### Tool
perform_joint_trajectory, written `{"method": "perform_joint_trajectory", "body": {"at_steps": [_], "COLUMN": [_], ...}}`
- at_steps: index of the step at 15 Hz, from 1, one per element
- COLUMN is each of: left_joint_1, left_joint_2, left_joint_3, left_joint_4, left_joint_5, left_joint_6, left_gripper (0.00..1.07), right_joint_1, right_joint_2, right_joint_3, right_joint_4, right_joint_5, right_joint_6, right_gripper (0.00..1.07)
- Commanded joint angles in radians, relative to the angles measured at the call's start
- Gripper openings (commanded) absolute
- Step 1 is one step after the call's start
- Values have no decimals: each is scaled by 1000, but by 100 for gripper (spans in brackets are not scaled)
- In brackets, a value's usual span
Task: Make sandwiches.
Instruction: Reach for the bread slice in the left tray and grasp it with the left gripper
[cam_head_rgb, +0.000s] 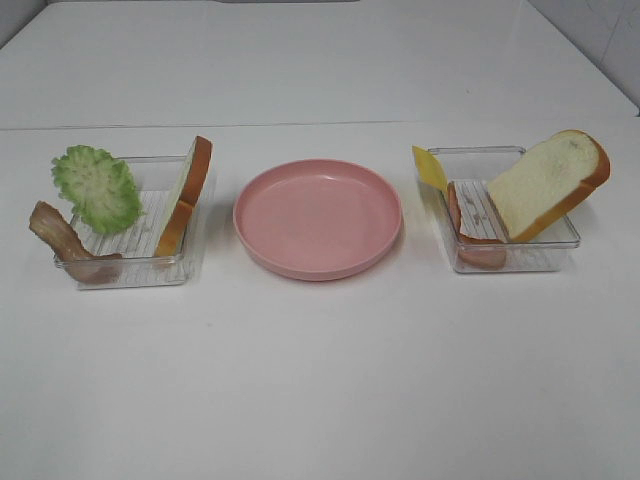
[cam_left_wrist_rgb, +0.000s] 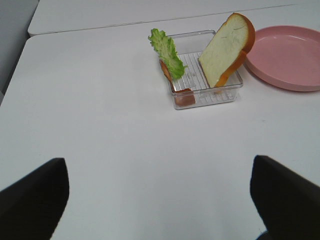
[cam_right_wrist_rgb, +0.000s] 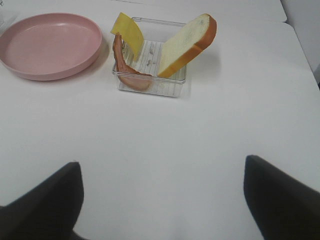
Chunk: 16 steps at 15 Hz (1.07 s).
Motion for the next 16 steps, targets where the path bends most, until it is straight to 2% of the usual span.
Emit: {"method": "perform_joint_trajectory", "body": {"at_steps": [1,7,9,15,16], "left_joint_1": [4,4,4,4,4], "left_joint_2": [-19,-12,80,547,765], "left_joint_3": [3,-2,-47,-187,-265], "left_joint_4": [-14,-18,-39,-146,-168], "left_joint_5": [-11,-18,-73,-263,-281], "left_joint_6": [2,2,2,2,15], "left_gripper": [91,91,91,91,91], "right_joint_1": [-4,-4,-4,-4,-4], "right_joint_2": [-21,-21,-21,-21,-21], "right_joint_3": [1,1,1,1,1], "right_joint_4": [3,3,3,3,3], "right_joint_5": [-4,-4,-4,-4,-4], "right_joint_6": [1,1,1,1,1], "right_gripper": [77,77,77,77,77]}}
